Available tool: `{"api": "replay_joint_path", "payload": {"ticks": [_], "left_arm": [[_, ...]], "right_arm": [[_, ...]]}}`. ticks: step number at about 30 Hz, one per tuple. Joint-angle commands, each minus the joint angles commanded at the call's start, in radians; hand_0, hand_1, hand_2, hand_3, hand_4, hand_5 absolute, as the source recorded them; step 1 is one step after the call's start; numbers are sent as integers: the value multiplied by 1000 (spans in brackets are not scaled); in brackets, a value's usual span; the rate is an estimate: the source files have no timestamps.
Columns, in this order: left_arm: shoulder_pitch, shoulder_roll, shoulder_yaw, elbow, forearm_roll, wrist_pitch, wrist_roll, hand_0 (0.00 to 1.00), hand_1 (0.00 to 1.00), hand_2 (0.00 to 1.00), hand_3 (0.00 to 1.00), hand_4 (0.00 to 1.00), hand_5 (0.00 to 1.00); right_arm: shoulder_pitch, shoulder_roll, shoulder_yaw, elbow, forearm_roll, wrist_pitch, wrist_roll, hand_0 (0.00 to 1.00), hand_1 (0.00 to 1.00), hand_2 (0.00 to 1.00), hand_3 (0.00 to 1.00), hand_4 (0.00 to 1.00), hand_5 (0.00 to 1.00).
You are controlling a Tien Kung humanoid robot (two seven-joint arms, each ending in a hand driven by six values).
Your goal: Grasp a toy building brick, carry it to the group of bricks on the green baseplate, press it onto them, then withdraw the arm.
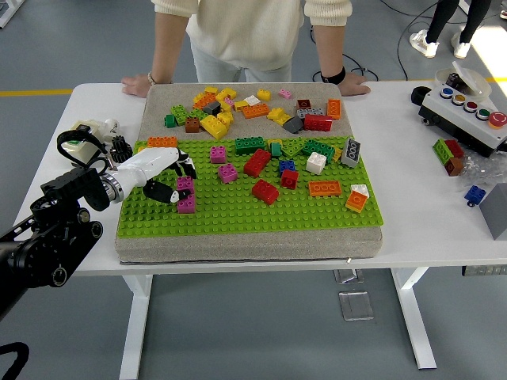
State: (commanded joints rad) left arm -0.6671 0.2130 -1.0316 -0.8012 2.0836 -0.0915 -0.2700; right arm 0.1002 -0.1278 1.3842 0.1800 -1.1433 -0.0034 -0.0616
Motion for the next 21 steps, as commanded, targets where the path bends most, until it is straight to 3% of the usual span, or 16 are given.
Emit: {"api": "replay_joint_path", "payload": {"ticks": [21], "left_arm": [[-2, -2, -3, 6, -6, -6, -6, 640, 607, 579, 562, 721, 2]], "right_arm": [[0, 1, -2, 0, 1, 0, 0, 753, 675, 724, 653, 910, 490]]}}
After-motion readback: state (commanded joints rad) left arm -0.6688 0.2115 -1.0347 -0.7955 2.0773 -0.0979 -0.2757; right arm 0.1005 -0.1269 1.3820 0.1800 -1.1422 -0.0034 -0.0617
